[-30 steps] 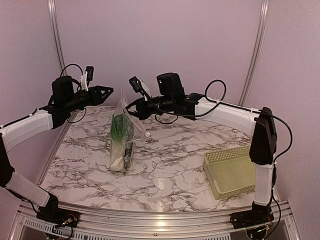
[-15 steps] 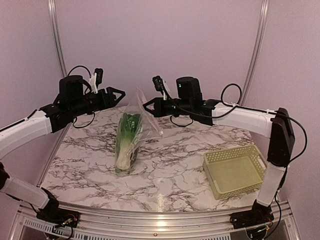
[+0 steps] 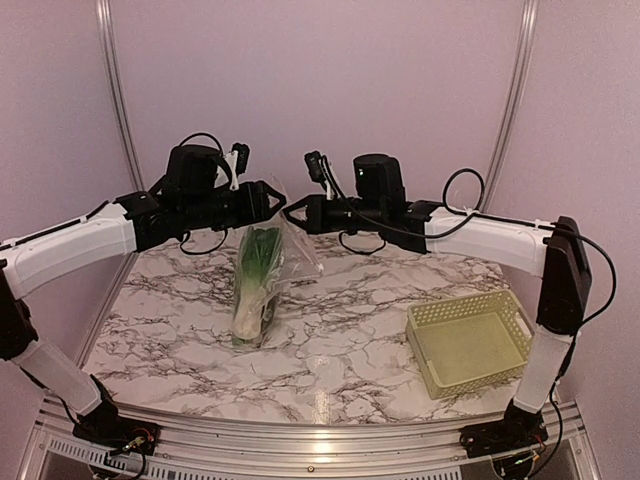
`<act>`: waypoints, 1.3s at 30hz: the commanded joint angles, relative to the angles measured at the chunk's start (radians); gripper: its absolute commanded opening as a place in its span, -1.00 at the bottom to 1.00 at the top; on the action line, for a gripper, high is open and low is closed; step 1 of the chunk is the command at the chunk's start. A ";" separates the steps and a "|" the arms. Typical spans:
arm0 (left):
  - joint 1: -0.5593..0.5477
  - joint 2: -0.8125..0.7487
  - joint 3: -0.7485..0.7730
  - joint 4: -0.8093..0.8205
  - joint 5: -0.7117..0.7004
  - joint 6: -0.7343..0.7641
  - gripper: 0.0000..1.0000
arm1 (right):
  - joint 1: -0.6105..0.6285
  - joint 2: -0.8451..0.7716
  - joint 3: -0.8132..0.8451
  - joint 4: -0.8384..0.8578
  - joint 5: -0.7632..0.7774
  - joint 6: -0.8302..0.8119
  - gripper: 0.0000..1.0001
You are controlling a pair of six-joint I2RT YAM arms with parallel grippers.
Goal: Open the zip-top bag and remove the fake food
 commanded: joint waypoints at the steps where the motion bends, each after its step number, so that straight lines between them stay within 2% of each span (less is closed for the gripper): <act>1: -0.006 0.033 0.048 -0.115 -0.095 -0.036 0.11 | 0.029 0.008 0.063 0.019 0.008 -0.016 -1.00; 4: -0.006 0.051 0.075 -0.147 -0.106 -0.040 -0.01 | 0.037 0.017 0.071 0.011 0.014 -0.025 -1.00; 7: -0.005 0.051 0.080 -0.173 -0.126 -0.048 -0.24 | 0.040 0.015 0.068 0.008 0.023 -0.029 -1.00; 13: 0.009 -0.014 0.025 -0.153 -0.159 -0.068 -0.96 | 0.024 -0.019 0.027 0.010 0.080 -0.036 -1.00; 14: 0.015 -0.028 0.012 -0.149 -0.165 -0.069 -1.00 | 0.017 -0.026 0.013 0.016 0.090 -0.032 -1.00; 19: 0.083 -0.113 -0.037 -0.144 -0.203 -0.066 -1.00 | -0.023 -0.041 -0.034 0.030 0.109 -0.025 -1.00; 22: 0.140 -0.151 -0.041 -0.161 -0.203 -0.053 -1.00 | -0.020 0.021 0.008 0.044 0.041 -0.015 -1.00; 24: 0.171 -0.171 -0.035 -0.181 -0.209 -0.037 -1.00 | -0.006 0.075 0.068 0.062 -0.005 0.004 -1.00; 28: 0.225 -0.196 0.002 -0.239 -0.218 0.010 -1.00 | 0.057 0.207 0.289 0.051 -0.043 0.007 -1.00; 32: 0.239 -0.219 0.063 -0.290 -0.251 0.080 -1.00 | 0.097 0.313 0.478 0.048 -0.075 0.041 -1.00; 35: 0.239 -0.209 0.106 -0.320 -0.236 0.135 -1.00 | 0.094 0.325 0.478 0.093 -0.065 0.072 -1.00; 39: 0.239 -0.178 0.115 -0.320 -0.153 0.183 -1.00 | 0.067 0.264 0.316 0.163 -0.044 0.082 -1.00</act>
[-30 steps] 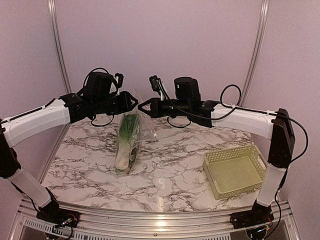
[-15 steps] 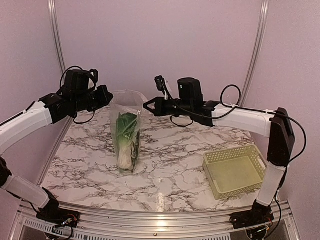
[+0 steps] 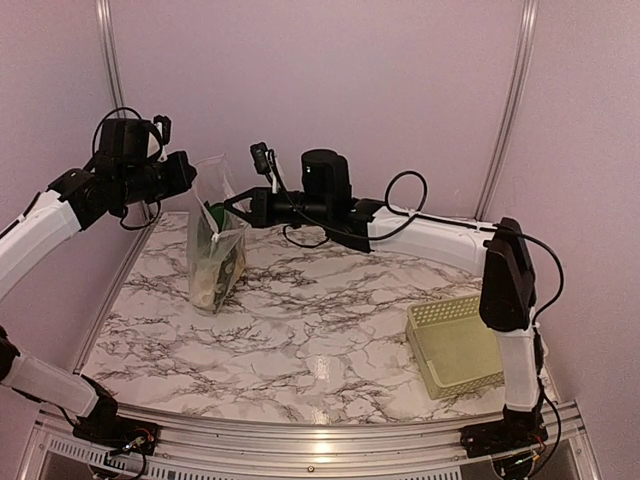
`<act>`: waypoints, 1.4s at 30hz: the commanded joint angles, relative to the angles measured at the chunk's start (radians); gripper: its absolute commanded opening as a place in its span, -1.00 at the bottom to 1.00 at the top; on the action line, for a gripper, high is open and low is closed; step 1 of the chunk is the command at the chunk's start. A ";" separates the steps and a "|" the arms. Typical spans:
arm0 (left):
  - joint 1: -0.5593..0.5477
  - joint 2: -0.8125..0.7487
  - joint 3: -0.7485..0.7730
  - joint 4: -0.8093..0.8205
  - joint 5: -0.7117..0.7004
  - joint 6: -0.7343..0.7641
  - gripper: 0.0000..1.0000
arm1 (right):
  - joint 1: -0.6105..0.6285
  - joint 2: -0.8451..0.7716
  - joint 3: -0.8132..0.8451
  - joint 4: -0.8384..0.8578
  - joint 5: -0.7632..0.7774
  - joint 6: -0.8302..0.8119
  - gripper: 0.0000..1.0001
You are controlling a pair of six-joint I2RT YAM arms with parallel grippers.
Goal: Open the zip-top bag and remove the fake food
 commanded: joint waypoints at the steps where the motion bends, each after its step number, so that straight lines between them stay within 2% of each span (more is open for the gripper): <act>1: 0.001 0.013 0.026 -0.013 0.090 0.088 -1.00 | -0.052 -0.077 -0.160 0.113 0.013 0.039 -1.00; 7: -0.066 0.098 -0.047 0.075 0.264 0.114 -1.00 | -0.134 -0.219 -0.552 0.230 0.051 0.068 -1.00; 12: -0.162 0.203 -0.053 0.144 0.312 0.108 -1.00 | -0.174 -0.304 -0.716 0.198 0.104 0.013 -1.00; 17: -0.219 0.281 -0.028 0.206 0.322 0.078 -1.00 | -0.203 -0.397 -0.797 0.127 0.175 -0.040 -0.43; 19: -0.231 0.304 -0.018 0.227 0.330 0.069 -1.00 | -0.205 -0.438 -0.816 0.107 0.204 -0.061 -0.26; 20: -0.237 0.316 -0.011 0.234 0.337 0.065 -1.00 | -0.205 -0.456 -0.821 0.098 0.213 -0.069 -0.24; 26: -0.253 0.377 0.034 0.249 0.334 0.060 -1.00 | -0.199 -0.521 -0.849 0.105 0.208 -0.061 -0.29; 28: -0.255 0.393 0.044 0.250 0.336 0.064 -1.00 | -0.189 -0.515 -0.850 0.120 0.182 -0.052 -0.36; 34: -0.259 0.404 0.045 0.267 0.342 0.067 -1.00 | -0.157 -0.390 -0.811 0.180 0.100 -0.004 -0.58; 36: -0.259 0.400 0.038 0.281 0.345 0.066 -1.00 | -0.147 -0.333 -0.798 0.219 0.088 0.016 -0.60; 38: -0.259 0.399 0.028 0.296 0.354 0.065 -1.00 | -0.144 -0.281 -0.780 0.252 0.067 0.045 -0.57; 42: -0.259 0.389 -0.001 0.338 0.381 0.058 -1.00 | -0.139 -0.191 -0.727 0.302 0.033 0.096 -0.38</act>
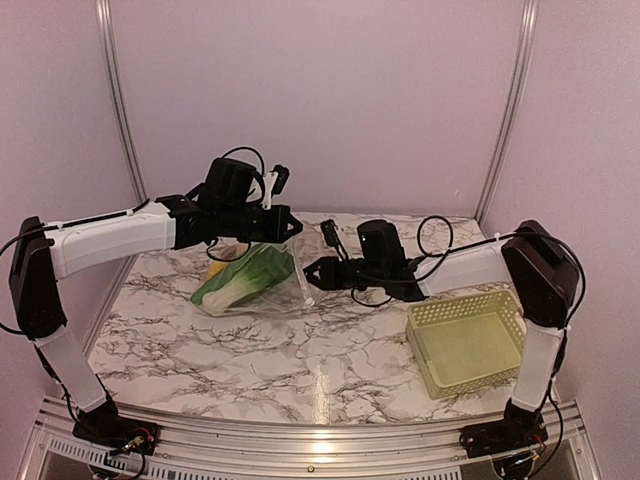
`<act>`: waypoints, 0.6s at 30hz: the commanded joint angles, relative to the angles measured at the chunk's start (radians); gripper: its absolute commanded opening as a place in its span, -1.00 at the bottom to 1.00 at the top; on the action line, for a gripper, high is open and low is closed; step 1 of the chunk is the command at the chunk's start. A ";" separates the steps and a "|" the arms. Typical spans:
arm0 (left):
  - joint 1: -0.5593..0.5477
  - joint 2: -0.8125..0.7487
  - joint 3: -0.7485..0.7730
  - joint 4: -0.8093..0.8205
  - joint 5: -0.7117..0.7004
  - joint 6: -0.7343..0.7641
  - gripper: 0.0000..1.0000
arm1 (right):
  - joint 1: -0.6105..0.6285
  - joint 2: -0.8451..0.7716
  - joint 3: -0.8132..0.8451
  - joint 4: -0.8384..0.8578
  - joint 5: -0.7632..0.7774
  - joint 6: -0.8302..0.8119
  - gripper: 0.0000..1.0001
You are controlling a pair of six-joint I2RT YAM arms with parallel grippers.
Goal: Open the zip-top bag and remove the fake food
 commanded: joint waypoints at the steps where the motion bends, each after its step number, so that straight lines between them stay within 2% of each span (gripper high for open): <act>1: -0.005 -0.007 -0.023 0.082 0.037 -0.012 -1.00 | 0.011 0.075 0.092 0.098 -0.057 0.073 -0.35; 6: -0.006 -0.016 -0.054 0.140 0.085 -0.010 -1.00 | 0.015 0.122 0.136 0.113 -0.029 0.117 -0.14; 8: -0.008 -0.016 -0.060 0.155 0.092 -0.011 -1.00 | 0.014 0.140 0.154 0.115 -0.021 0.137 0.00; 10: -0.008 -0.013 -0.060 0.160 0.099 -0.007 -1.00 | 0.015 0.157 0.168 0.128 -0.021 0.158 0.19; 11: -0.010 -0.012 -0.059 0.160 0.101 -0.005 -1.00 | 0.015 0.166 0.173 0.135 -0.021 0.169 0.40; 12: -0.011 -0.010 -0.059 0.162 0.102 -0.003 -1.00 | 0.016 0.174 0.184 0.138 -0.019 0.178 0.50; 18: -0.019 -0.002 -0.060 0.171 0.124 0.007 -1.00 | 0.016 0.229 0.239 0.099 0.033 0.227 0.60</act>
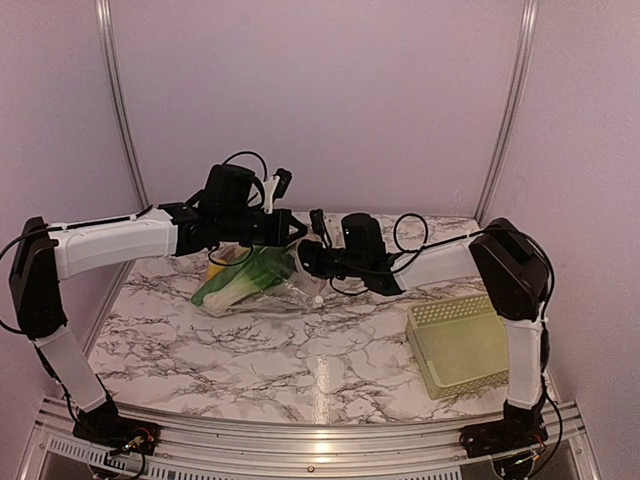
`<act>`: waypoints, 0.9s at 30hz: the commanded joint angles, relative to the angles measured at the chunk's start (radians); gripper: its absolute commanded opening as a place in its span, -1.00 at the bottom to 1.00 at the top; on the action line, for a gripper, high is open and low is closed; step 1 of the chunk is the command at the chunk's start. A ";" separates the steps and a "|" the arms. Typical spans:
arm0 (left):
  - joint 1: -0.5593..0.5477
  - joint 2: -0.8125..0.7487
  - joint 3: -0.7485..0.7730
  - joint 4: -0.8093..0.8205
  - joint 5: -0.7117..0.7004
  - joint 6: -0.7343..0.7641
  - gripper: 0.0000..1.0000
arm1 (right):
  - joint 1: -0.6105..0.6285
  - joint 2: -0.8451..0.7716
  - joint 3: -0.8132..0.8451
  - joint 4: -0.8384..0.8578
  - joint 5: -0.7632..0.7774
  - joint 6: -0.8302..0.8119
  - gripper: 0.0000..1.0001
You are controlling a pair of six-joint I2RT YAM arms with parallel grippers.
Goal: Open the zip-top bag and remove the fake food
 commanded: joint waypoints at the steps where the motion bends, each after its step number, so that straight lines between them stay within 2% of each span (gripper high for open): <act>1: -0.017 0.000 -0.004 0.064 0.056 0.018 -1.00 | 0.008 0.056 0.062 -0.037 0.068 0.058 0.60; 5: -0.023 0.005 -0.002 0.056 0.037 0.028 -1.00 | 0.011 0.059 0.082 -0.112 0.117 0.070 0.60; 8: -0.025 0.004 -0.011 0.059 0.025 0.038 -1.00 | 0.016 0.021 0.034 -0.115 0.143 0.098 0.63; 9: -0.028 0.005 -0.014 0.061 0.020 0.041 -1.00 | 0.019 0.008 0.015 -0.111 0.150 0.106 0.91; 10: -0.030 0.009 -0.016 0.061 0.014 0.046 -1.00 | 0.021 -0.001 0.002 -0.107 0.148 0.113 0.97; 17: -0.054 0.041 -0.009 0.086 0.057 0.058 -1.00 | 0.020 0.062 0.035 -0.067 0.106 0.152 0.97; 22: -0.059 0.043 -0.015 0.107 0.081 0.062 -1.00 | 0.011 0.114 0.048 0.030 0.051 0.207 0.68; 27: -0.058 0.038 -0.025 0.117 0.088 0.060 -1.00 | 0.006 0.128 0.057 0.076 0.038 0.211 0.20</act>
